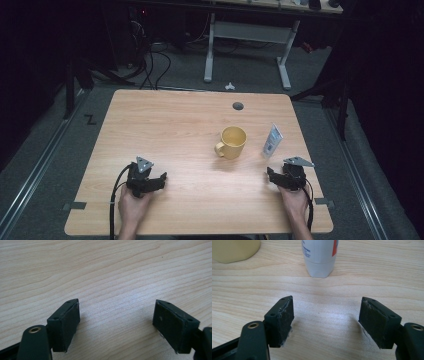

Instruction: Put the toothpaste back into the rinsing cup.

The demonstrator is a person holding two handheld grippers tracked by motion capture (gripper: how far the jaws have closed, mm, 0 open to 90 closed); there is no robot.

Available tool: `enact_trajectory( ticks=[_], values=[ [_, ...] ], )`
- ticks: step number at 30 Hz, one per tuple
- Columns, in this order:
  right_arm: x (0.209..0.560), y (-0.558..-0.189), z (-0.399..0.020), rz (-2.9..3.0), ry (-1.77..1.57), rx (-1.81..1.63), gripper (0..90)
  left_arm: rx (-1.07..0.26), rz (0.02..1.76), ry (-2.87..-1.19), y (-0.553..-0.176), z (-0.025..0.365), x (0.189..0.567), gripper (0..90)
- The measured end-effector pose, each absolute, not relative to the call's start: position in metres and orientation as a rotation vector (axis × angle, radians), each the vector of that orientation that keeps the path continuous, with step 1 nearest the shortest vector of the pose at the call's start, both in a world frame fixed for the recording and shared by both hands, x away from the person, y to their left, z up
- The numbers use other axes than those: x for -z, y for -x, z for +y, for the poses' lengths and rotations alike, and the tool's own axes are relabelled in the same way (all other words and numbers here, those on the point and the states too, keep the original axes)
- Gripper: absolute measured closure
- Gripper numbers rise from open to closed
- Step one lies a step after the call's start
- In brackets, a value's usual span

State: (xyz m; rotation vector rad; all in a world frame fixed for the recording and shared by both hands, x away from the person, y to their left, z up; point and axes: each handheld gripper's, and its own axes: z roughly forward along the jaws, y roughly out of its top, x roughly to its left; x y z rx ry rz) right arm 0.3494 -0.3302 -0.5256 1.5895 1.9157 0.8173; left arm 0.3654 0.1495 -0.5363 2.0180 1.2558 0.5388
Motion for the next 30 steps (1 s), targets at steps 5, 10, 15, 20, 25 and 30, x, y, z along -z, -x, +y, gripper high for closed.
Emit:
enact_trajectory(
  ticks=[5, 10, 15, 20, 25, 30],
  values=[
    [0.523, -0.346, -0.329, 1.916, -1.580, -0.820, 29.8, -0.538, 1.256, -2.017, -0.365, 0.149, 0.536, 22.2],
    [0.519, -0.340, -0.324, 1.900, -1.546, -0.814, 33.1, -0.538, 1.256, -2.017, -0.365, 0.149, 0.536, 22.2],
    [0.515, -0.339, -0.325, 1.896, -1.546, -0.838, 33.7, -0.539, 1.255, -2.018, -0.365, 0.150, 0.536, 22.2],
    [0.509, -0.338, -0.323, 1.891, -1.560, -0.873, 34.4, -0.538, 1.256, -2.018, -0.365, 0.150, 0.536, 22.2],
    [0.504, -0.339, -0.323, 1.894, -1.552, -0.888, 34.5, -0.539, 1.255, -2.018, -0.365, 0.150, 0.536, 22.2],
    [0.497, -0.343, -0.323, 1.882, -1.565, -0.912, 34.7, -0.537, 1.256, -2.017, -0.365, 0.149, 0.536, 22.2]
  ],
)
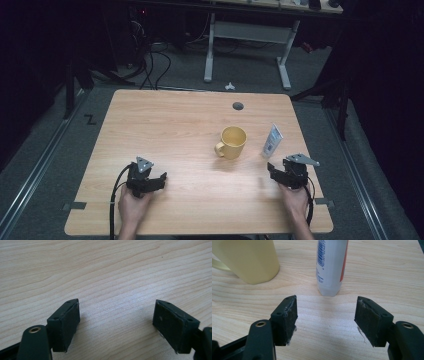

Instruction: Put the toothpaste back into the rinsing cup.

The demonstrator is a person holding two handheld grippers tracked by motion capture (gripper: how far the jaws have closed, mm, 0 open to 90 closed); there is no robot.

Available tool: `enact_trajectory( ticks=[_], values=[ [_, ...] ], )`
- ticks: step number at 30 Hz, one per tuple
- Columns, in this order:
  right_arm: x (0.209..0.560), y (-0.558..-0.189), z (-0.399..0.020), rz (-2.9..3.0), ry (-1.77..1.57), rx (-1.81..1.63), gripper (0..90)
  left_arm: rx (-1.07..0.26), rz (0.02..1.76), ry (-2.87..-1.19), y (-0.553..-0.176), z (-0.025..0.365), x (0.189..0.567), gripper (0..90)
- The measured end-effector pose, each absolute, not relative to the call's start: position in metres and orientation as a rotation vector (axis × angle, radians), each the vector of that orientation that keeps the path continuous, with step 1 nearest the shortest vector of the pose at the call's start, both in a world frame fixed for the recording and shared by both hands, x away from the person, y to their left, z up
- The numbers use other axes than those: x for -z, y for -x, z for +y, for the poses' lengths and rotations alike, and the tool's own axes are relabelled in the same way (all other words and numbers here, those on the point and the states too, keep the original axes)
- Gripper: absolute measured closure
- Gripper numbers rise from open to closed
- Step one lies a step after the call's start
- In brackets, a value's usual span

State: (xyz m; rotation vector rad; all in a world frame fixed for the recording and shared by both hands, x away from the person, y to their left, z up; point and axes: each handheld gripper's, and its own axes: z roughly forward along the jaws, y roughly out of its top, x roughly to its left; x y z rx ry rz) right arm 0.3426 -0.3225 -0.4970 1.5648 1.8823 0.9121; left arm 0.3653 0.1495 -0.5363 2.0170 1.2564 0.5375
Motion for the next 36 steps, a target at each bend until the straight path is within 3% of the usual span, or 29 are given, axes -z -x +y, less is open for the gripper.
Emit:
enact_trajectory(
  ticks=[36],
  values=[
    [0.486, -0.374, -0.318, 1.882, -1.565, -0.956, 35.5, -0.539, 1.255, -2.018, -0.365, 0.150, 0.536, 22.2]
  ],
)
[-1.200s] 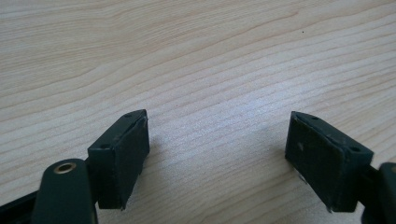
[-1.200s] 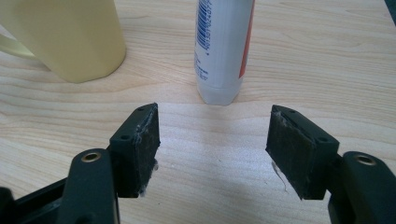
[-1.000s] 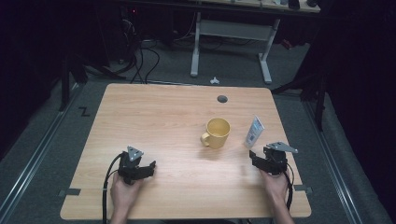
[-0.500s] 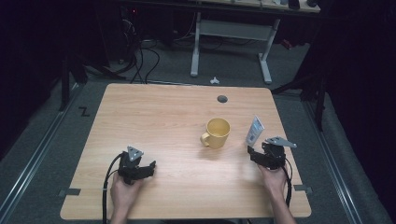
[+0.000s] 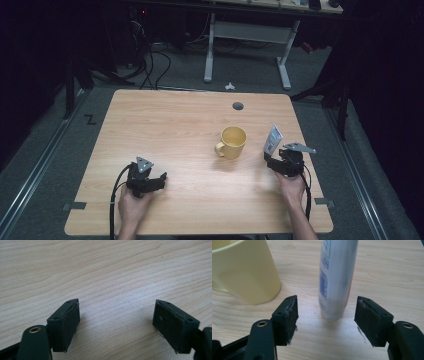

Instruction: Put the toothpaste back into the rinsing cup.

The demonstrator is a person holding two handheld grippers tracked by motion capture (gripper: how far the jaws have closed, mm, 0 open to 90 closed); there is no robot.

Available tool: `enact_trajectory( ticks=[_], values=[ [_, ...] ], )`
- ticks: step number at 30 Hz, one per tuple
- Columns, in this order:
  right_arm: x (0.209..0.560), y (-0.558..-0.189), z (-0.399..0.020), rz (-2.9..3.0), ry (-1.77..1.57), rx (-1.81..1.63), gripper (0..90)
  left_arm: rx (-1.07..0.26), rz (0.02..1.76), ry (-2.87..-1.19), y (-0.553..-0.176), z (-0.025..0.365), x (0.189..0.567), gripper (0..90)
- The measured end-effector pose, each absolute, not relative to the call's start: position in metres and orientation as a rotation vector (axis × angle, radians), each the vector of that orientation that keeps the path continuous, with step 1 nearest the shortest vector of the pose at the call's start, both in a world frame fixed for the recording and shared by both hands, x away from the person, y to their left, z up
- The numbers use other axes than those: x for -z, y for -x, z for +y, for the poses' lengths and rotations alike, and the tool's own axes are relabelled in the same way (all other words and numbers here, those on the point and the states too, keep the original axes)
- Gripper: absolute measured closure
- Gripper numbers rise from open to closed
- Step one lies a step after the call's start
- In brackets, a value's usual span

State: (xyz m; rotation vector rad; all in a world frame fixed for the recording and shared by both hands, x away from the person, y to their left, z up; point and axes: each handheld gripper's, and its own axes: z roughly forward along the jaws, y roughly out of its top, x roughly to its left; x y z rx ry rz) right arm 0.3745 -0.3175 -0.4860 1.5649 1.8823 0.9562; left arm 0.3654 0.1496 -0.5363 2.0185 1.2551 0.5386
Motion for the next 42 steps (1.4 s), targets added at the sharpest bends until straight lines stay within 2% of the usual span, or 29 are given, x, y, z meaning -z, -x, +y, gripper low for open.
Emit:
enact_trajectory(
  ticks=[13, 24, 42],
  values=[
    [0.481, -0.388, -0.313, 1.875, -1.551, -0.943, 37.2, -0.538, 1.255, -2.018, -0.365, 0.150, 0.536, 22.2],
    [0.491, -0.400, -0.309, 1.867, -1.571, -0.909, 40.7, -0.537, 1.255, -2.017, -0.365, 0.150, 0.536, 22.1],
    [0.501, -0.411, -0.310, 1.801, -1.573, -0.906, 51.0, -0.536, 1.252, -2.020, -0.365, 0.150, 0.536, 22.1]
  ],
)
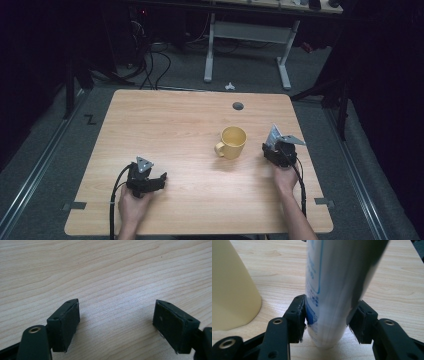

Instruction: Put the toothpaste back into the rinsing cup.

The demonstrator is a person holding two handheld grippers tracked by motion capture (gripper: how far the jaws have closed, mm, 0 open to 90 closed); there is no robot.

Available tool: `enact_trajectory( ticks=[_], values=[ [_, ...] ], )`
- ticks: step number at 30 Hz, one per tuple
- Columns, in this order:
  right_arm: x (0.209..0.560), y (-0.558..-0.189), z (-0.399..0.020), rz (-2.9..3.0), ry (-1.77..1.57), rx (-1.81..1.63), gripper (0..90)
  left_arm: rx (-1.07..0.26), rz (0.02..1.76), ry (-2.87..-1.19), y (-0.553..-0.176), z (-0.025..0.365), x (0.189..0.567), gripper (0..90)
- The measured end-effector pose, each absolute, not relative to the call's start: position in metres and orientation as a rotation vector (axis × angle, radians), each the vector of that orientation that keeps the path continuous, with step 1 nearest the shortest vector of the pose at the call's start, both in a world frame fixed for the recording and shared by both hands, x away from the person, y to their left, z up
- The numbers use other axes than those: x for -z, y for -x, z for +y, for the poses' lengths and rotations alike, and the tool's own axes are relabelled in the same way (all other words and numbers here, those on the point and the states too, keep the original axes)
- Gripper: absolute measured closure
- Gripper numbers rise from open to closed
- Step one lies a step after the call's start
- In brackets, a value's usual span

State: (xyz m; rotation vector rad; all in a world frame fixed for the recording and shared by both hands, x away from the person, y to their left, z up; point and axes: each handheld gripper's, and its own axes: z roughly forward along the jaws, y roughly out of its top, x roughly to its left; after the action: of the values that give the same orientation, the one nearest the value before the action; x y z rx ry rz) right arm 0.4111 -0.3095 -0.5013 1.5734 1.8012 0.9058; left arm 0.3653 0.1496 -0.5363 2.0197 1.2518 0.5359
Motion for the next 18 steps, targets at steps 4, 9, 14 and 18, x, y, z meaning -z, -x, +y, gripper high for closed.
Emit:
enact_trajectory(
  ticks=[4, 9, 14, 18],
  values=[
    [0.5019, -0.4114, -0.3093, 1.800, -1.563, -0.910, 52.4, -0.536, 1.252, -2.020, -0.3652, 0.1496, 0.5363, 22.1],
    [0.5026, -0.4120, -0.3095, 1.804, -1.544, -0.915, 54.1, -0.536, 1.252, -2.020, -0.3652, 0.1496, 0.5363, 22.1],
    [0.5027, -0.4120, -0.3102, 1.809, -1.537, -0.920, 55.5, -0.535, 1.251, -2.020, -0.3652, 0.1496, 0.5363, 22.1],
    [0.5023, -0.4118, -0.3101, 1.815, -1.533, -0.916, 57.6, -0.535, 1.251, -2.020, -0.3652, 0.1496, 0.5363, 22.1]
  ],
)
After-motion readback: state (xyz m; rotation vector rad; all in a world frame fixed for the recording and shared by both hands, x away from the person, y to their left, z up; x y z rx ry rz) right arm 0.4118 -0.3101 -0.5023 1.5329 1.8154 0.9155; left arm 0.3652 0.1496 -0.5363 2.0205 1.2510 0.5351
